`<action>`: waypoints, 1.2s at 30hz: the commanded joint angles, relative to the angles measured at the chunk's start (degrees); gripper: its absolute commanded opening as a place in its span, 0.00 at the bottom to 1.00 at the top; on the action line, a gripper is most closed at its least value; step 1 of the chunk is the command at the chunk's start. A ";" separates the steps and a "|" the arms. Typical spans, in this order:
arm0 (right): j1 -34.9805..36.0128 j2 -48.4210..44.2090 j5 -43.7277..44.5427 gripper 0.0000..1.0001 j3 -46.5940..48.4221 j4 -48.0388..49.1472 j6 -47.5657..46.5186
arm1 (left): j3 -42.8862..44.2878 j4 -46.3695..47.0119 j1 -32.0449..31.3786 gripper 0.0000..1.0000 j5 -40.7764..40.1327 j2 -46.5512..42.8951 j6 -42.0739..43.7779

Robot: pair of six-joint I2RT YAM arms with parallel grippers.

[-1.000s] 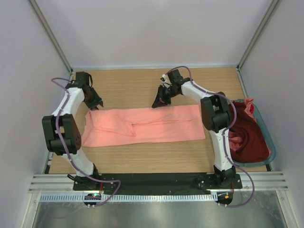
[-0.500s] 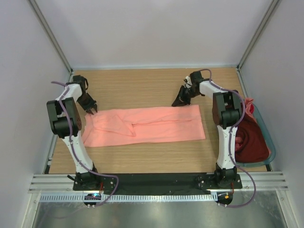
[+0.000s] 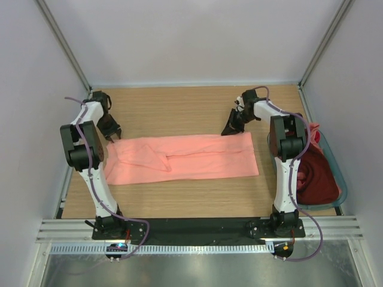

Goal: Fold and stack the t-shirts
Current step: Fold the tshirt

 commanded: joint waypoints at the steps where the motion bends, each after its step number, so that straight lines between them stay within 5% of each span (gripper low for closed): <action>1: 0.07 -3.10 3.84 0.16 2.91 -2.46 -0.26 | 3.98 -2.23 -0.33 0.41 -2.34 -5.66 1.02; 8: 3.67 -5.21 10.24 0.31 14.59 -14.57 -1.92 | 0.39 -7.06 -2.26 0.52 -3.39 -19.63 -3.36; 17: 12.27 -11.80 18.33 0.42 15.40 -21.71 -5.88 | -25.19 -10.41 -6.65 0.64 -4.98 -38.01 -23.92; 24: 18.08 -17.87 21.15 0.52 9.52 -20.74 -6.76 | -26.70 -10.77 -8.06 0.75 -5.32 -38.28 -37.20; 26: 19.84 -19.09 23.25 0.61 8.63 -21.26 -7.55 | -25.82 -9.63 -8.76 1.00 -6.21 -36.63 -40.54; 27: 20.20 -19.27 23.87 0.66 8.54 -21.53 -7.81 | -25.81 -8.92 -8.68 1.00 -5.51 -35.66 -41.16; 28: 20.72 -19.71 24.92 0.99 8.28 -21.79 -8.16 | -25.73 -8.66 -8.76 1.00 -3.94 -34.60 -42.99; 36: 22.22 -22.62 26.60 1.00 5.11 -21.18 -8.87 | -28.62 -4.00 -9.73 1.00 -2.51 -27.21 -51.62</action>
